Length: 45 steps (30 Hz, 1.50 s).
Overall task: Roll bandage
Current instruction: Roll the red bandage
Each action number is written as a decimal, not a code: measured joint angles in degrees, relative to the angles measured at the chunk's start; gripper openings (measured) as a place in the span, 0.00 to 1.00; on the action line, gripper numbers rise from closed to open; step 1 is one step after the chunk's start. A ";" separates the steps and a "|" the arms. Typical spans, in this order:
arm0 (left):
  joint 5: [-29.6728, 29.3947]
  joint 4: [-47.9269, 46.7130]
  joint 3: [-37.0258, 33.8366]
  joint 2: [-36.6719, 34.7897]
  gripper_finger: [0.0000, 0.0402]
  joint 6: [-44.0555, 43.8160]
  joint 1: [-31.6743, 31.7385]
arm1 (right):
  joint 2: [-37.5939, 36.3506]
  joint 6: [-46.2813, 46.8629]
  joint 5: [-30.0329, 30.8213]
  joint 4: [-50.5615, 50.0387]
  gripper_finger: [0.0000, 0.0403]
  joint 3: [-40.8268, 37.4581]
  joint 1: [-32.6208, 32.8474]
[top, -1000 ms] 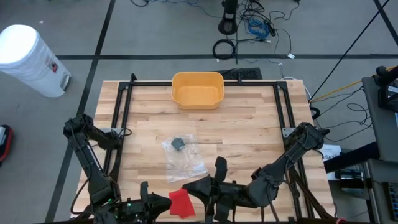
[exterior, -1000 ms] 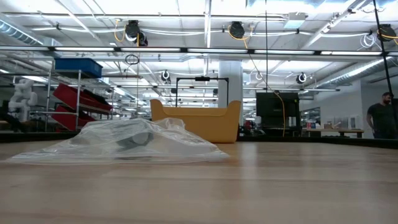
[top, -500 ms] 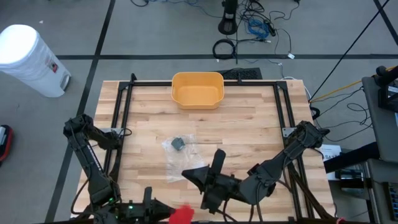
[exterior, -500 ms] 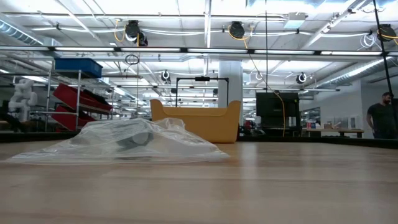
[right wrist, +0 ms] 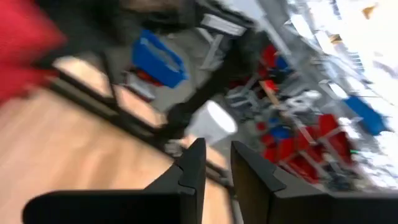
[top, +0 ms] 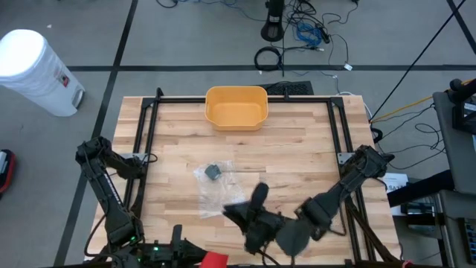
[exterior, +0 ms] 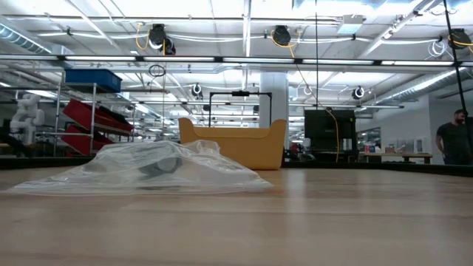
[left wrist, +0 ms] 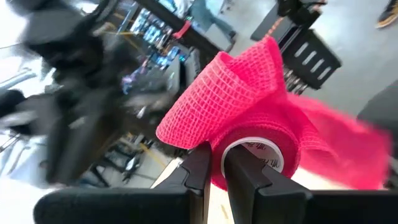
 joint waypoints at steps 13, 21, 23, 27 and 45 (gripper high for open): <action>-3.19 1.00 -0.02 0.00 0.10 0.10 0.52 | 3.55 19.97 -0.38 -19.99 0.23 -0.09 9.26; -3.21 1.60 -0.02 0.00 0.10 0.06 1.05 | 5.36 7.71 4.09 -10.78 0.37 -0.04 8.60; -3.21 1.66 -0.02 0.00 0.10 0.06 1.05 | 5.35 7.62 3.94 -9.66 0.39 -0.04 8.26; -3.21 1.63 -0.02 0.00 0.10 0.06 1.05 | 5.58 6.95 1.77 -9.55 0.44 -0.02 8.33; -3.19 1.79 -0.02 0.00 0.10 0.01 1.05 | 12.74 -25.78 12.83 12.02 0.55 -0.07 10.26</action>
